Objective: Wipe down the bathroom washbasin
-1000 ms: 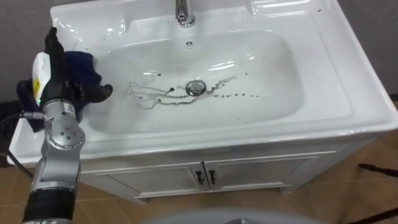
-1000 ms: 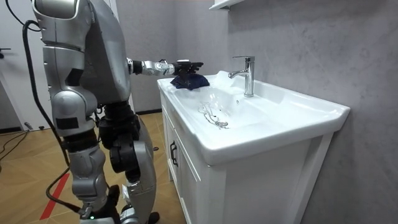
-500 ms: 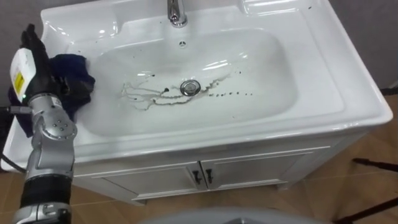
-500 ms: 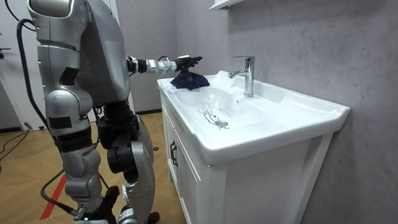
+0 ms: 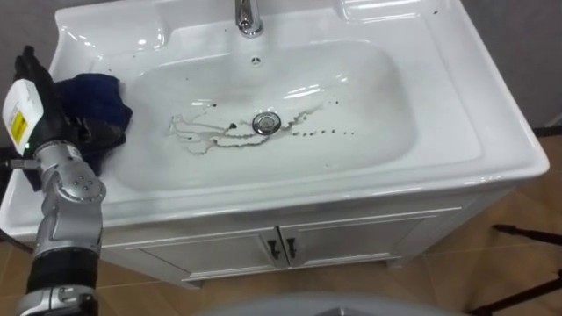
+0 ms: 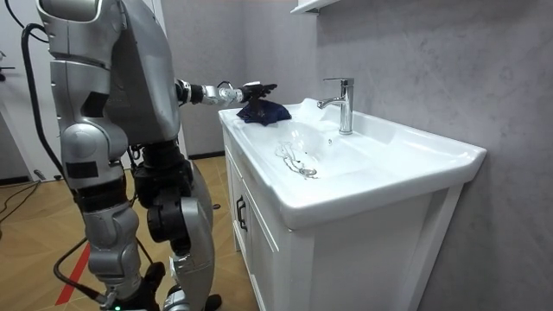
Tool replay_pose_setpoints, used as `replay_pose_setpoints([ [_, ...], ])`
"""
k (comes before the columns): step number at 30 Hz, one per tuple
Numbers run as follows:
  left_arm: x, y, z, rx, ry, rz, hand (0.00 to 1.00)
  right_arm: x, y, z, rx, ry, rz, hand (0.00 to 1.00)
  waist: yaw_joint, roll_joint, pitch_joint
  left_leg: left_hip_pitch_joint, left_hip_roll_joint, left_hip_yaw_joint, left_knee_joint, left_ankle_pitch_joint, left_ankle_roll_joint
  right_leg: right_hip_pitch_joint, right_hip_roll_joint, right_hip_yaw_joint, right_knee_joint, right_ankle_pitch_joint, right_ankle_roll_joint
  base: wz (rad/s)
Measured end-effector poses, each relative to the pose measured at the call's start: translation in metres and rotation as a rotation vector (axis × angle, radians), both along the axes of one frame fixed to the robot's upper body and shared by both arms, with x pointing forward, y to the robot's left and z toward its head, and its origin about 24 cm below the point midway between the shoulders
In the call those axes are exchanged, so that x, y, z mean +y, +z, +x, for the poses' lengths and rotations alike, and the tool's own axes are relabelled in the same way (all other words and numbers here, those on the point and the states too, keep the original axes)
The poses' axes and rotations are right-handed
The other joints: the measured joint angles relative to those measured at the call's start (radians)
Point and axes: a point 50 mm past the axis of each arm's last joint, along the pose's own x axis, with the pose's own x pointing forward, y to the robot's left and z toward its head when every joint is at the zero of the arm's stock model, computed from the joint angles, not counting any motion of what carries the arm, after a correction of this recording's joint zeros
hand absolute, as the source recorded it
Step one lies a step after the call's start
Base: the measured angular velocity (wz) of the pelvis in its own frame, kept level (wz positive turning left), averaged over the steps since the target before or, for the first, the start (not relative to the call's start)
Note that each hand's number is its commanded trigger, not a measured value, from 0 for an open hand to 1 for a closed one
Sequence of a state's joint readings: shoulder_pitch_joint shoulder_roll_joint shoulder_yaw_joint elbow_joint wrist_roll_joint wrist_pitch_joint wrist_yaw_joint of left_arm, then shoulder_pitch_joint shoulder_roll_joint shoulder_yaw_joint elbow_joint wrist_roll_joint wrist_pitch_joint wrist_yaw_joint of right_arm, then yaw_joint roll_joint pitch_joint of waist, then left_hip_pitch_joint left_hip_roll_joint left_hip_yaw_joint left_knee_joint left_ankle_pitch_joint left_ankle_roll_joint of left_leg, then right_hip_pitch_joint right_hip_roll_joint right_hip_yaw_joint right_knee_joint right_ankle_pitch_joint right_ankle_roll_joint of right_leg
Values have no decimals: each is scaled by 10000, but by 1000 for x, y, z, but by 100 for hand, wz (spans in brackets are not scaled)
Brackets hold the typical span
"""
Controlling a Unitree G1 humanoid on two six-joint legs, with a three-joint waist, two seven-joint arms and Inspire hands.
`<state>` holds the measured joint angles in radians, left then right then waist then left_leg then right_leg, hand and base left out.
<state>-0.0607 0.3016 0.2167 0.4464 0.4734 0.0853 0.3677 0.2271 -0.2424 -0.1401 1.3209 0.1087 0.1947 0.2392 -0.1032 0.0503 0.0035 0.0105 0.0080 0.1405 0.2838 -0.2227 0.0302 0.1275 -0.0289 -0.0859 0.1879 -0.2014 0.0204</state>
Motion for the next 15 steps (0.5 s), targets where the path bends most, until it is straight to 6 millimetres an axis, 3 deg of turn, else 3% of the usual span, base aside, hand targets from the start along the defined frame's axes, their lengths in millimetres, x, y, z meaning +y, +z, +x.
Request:
replay_pose_setpoints([
  [15, 4, -5, -4, 122, 301, 19, 0, -2, 0, 5, -266, 59, -155, 0, 31, -79, -28, -17, -22, 33, -51, 27, -46, -60, -20, 2, -41, -147, -164, 0],
])
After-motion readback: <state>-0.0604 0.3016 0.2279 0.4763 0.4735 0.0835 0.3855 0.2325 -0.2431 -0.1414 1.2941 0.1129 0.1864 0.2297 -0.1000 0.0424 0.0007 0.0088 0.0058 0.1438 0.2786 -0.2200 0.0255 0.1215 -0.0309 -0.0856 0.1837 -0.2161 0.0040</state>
